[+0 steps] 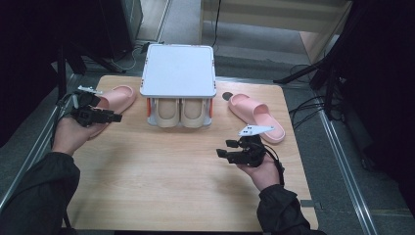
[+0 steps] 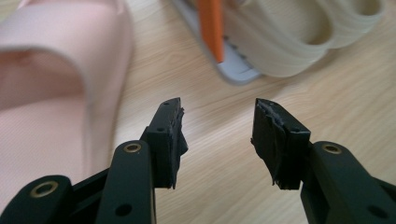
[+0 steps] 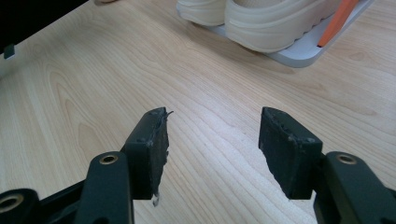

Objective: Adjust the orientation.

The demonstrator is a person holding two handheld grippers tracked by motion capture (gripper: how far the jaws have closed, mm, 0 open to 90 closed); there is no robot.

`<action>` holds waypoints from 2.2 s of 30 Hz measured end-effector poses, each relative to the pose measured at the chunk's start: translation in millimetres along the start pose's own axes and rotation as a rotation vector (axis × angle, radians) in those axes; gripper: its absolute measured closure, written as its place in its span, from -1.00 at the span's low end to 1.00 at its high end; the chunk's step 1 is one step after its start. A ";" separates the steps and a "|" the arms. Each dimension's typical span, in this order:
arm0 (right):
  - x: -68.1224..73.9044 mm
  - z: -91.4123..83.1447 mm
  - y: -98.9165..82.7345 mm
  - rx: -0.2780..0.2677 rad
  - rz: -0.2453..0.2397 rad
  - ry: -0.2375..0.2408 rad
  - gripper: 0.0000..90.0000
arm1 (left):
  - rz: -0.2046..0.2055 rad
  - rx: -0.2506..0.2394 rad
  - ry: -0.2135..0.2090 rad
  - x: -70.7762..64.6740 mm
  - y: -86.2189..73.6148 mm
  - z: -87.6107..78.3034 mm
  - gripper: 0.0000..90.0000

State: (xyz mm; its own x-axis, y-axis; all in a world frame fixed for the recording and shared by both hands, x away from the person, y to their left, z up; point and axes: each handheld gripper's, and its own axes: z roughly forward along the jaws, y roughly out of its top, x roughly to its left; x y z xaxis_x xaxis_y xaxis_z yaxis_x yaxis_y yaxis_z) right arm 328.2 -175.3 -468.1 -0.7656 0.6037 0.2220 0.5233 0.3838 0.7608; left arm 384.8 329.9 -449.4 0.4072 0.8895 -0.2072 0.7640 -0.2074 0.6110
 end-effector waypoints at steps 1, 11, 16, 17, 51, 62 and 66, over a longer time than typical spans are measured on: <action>0.1 0.0 0.4 0.000 -0.003 -0.001 -0.04 | -0.005 0.000 0.007 4.8 -0.3 0.5 0.15; 1.2 -2.4 0.0 -0.013 -0.019 -0.021 -0.04 | -0.027 0.017 0.042 36.1 1.7 16.9 0.15; 0.5 -3.8 -2.0 -0.013 -0.016 -0.026 -0.04 | -0.024 0.043 0.063 43.6 3.1 30.8 0.16; -0.1 -4.5 -2.9 -0.012 -0.014 -0.028 -0.04 | -0.011 0.038 0.081 44.0 4.0 31.7 0.17; -8.2 -15.2 -16.6 0.005 0.046 -0.048 -0.05 | -0.009 0.060 0.121 56.7 22.1 48.9 0.88; -8.7 -12.4 -13.6 -0.010 0.054 -0.034 -0.05 | -0.017 0.055 0.109 43.2 16.4 19.4 0.88; -8.9 -9.7 -11.8 -0.012 0.047 -0.035 -0.05 | -0.006 0.044 0.085 32.9 10.7 6.1 0.88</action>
State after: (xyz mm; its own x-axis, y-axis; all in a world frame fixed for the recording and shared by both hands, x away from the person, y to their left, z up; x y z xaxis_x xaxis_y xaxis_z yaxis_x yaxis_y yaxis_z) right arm 325.2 -192.0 -473.1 -0.7266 0.6451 0.2365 0.5538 0.3462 0.7573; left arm 409.4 354.4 -454.4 0.3602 0.9217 -0.1441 0.7883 -0.2181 0.5754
